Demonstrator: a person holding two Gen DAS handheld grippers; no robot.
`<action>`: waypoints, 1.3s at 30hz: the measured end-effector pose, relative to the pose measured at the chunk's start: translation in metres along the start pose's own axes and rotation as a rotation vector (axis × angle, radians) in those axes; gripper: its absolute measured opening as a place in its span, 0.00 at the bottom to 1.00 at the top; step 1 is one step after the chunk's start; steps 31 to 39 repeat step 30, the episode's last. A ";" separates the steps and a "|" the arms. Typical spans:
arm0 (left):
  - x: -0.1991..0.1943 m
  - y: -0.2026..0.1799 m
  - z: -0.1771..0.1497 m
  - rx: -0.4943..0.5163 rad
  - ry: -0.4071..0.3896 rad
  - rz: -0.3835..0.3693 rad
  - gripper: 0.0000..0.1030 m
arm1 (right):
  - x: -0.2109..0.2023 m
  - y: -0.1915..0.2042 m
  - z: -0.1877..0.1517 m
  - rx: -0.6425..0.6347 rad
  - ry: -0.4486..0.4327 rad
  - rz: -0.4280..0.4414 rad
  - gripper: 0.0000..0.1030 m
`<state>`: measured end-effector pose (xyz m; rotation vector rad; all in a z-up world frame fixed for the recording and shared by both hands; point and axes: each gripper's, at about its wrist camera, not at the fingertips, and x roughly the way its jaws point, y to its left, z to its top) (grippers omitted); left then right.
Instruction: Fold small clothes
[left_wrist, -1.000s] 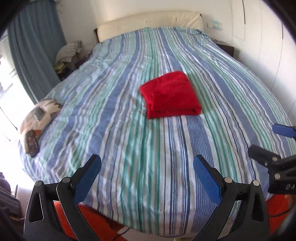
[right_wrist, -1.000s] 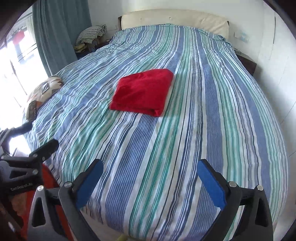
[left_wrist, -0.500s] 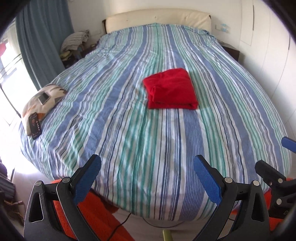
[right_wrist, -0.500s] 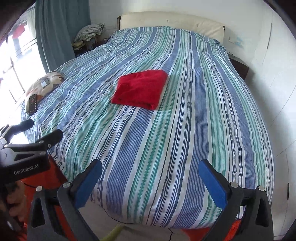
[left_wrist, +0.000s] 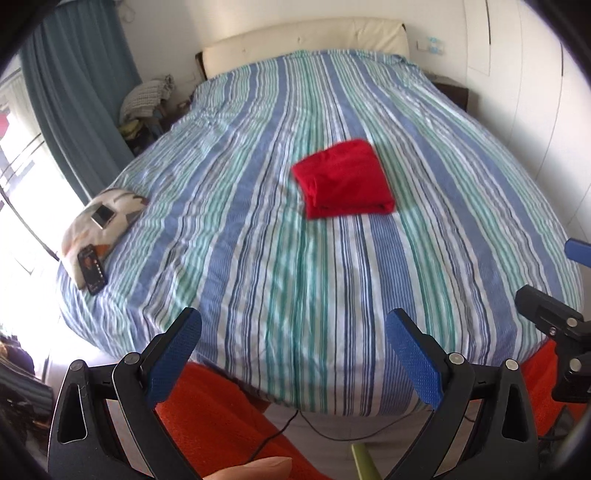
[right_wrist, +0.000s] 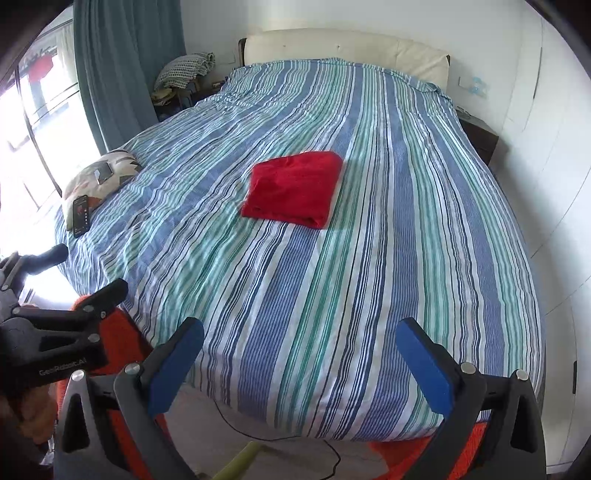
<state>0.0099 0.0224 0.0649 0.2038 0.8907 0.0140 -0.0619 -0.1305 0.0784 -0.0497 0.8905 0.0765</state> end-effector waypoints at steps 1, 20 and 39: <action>-0.003 0.002 0.001 -0.007 -0.001 -0.014 1.00 | -0.002 0.000 0.000 0.002 0.002 0.004 0.99; 0.015 0.003 0.006 -0.044 0.048 -0.072 0.99 | -0.001 0.009 -0.003 -0.028 0.003 -0.021 0.99; 0.009 0.004 0.007 -0.059 0.019 -0.078 0.99 | 0.005 0.002 -0.002 -0.006 0.008 -0.037 0.99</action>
